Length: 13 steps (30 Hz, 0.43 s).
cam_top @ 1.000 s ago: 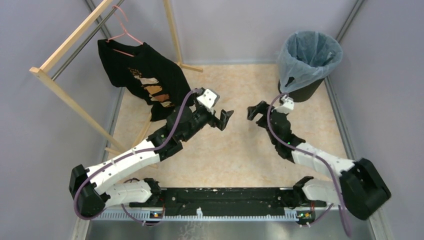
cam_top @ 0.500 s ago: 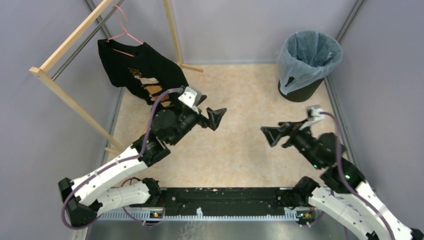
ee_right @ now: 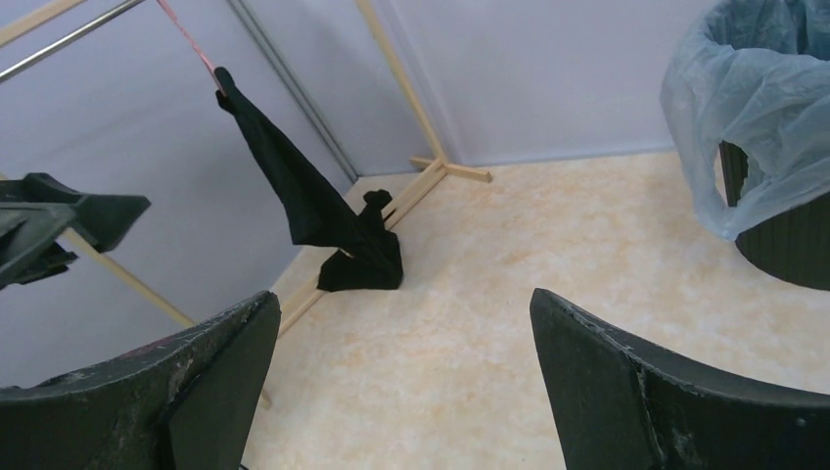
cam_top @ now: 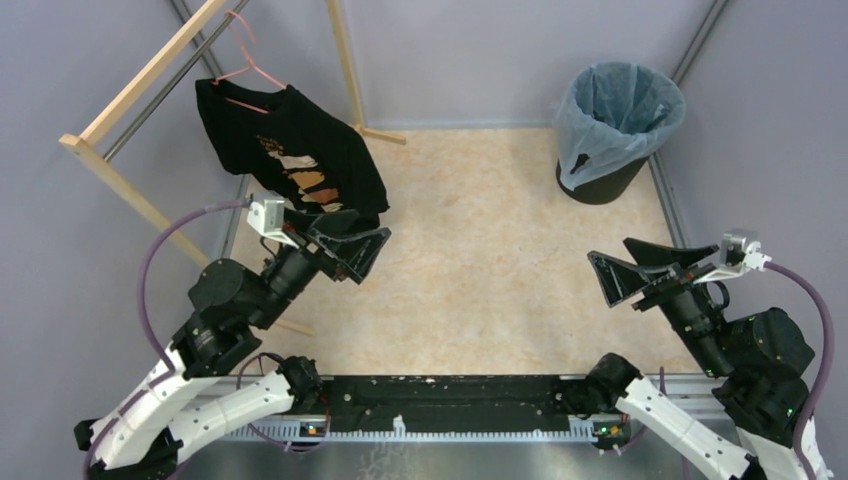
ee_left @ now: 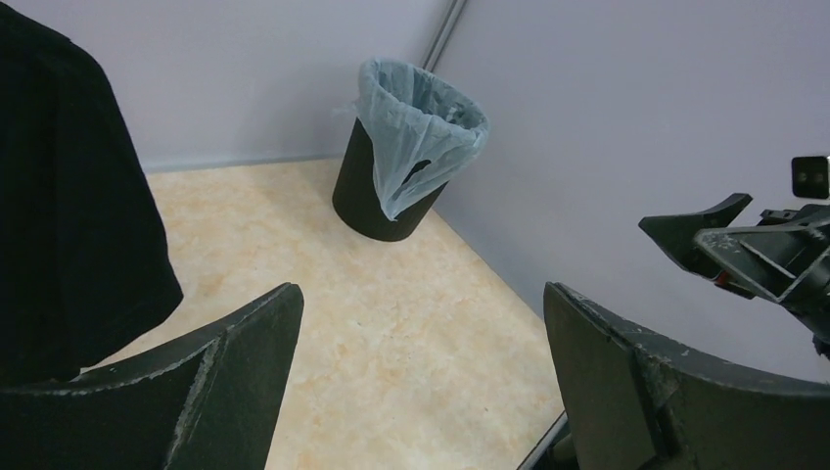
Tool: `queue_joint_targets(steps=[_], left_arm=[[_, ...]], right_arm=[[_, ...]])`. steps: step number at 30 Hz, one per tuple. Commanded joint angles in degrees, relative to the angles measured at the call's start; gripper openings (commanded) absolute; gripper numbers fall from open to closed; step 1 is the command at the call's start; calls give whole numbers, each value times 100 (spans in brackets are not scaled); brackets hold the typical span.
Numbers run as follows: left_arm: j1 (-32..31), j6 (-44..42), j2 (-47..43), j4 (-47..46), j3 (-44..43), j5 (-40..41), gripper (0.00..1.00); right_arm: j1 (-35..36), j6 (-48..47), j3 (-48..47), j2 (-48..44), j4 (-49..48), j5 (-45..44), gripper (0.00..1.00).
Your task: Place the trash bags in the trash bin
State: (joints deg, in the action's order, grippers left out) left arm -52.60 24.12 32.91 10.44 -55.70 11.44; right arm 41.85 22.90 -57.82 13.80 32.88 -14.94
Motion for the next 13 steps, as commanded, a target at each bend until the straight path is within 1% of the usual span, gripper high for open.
queue_joint_targets(steps=[1,7,10,13], left_arm=[[-14,67,-225,917,-573,214,99],[-14,174,-496,1054,-372,482,99],[-14,218,-526,1083,-288,512,99],[-14,249,-540,1039,-249,451,99]], right_arm=[[16,-110,86,-167,81,-156,99],[15,29,237,-159,-1,-262,99],[16,70,306,-160,29,-119,99],[15,-6,177,23,247,-20,99]])
